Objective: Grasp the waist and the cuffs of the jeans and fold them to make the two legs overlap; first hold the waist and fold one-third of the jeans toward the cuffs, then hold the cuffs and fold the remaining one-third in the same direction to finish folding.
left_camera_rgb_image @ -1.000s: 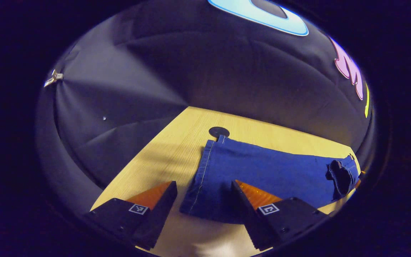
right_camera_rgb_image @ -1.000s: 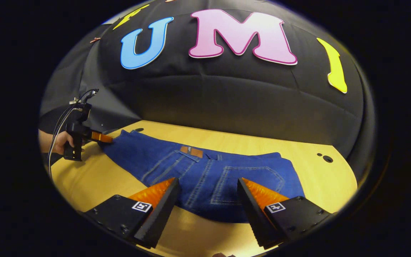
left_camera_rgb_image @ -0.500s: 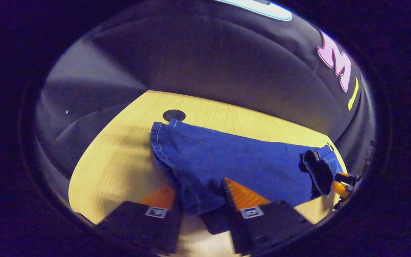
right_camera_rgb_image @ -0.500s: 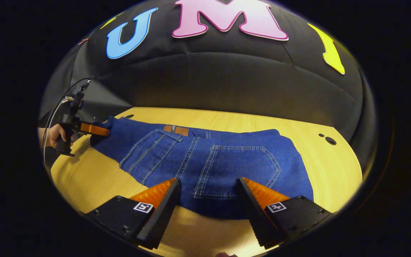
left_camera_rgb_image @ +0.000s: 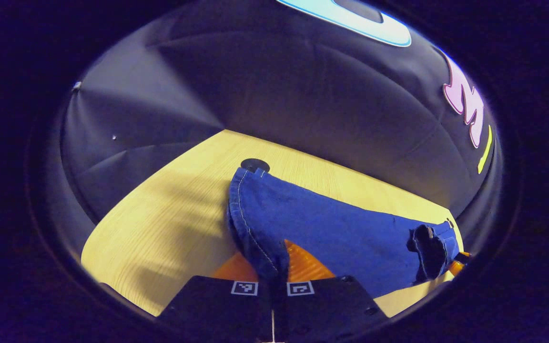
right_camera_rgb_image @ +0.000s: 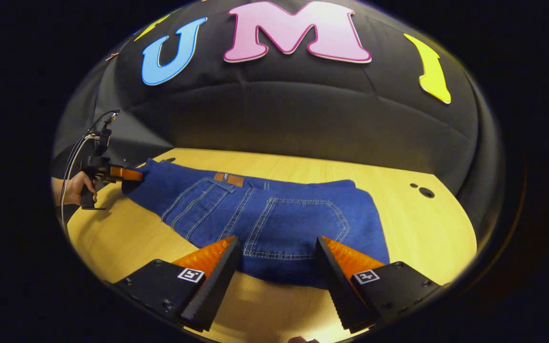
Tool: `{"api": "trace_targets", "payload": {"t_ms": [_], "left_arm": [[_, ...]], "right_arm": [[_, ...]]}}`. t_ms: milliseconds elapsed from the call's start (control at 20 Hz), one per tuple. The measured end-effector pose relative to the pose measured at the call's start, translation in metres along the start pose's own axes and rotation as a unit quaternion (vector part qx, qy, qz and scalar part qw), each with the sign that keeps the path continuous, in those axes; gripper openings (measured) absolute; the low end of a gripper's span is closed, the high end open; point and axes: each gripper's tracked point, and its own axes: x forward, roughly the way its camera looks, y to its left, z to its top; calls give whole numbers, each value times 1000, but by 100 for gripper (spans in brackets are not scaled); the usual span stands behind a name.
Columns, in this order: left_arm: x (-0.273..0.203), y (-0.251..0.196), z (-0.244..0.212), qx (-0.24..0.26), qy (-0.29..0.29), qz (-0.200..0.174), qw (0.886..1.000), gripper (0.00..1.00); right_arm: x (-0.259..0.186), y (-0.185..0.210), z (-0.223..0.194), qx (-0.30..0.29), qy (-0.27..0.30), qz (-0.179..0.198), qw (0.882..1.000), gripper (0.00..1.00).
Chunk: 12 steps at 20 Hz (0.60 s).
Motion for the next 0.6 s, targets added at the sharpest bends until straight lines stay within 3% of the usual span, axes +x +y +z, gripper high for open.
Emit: {"api": "trace_targets", "payload": {"t_ms": [200, 550, 600], "left_arm": [[-17, -18, 24, 2, -29, -4, 1000, 6], [-62, -94, 74, 4, -72, -51, 996, 3], [-68, -108, 81, 2, -77, -58, 995, 6]], "right_arm": [[-14, -11, 23, -8, -27, -8, 1000, 97], [-42, -49, 39, -9, -30, -36, 999, 96], [-47, -55, 40, -8, -30, -42, 999, 96]]}}
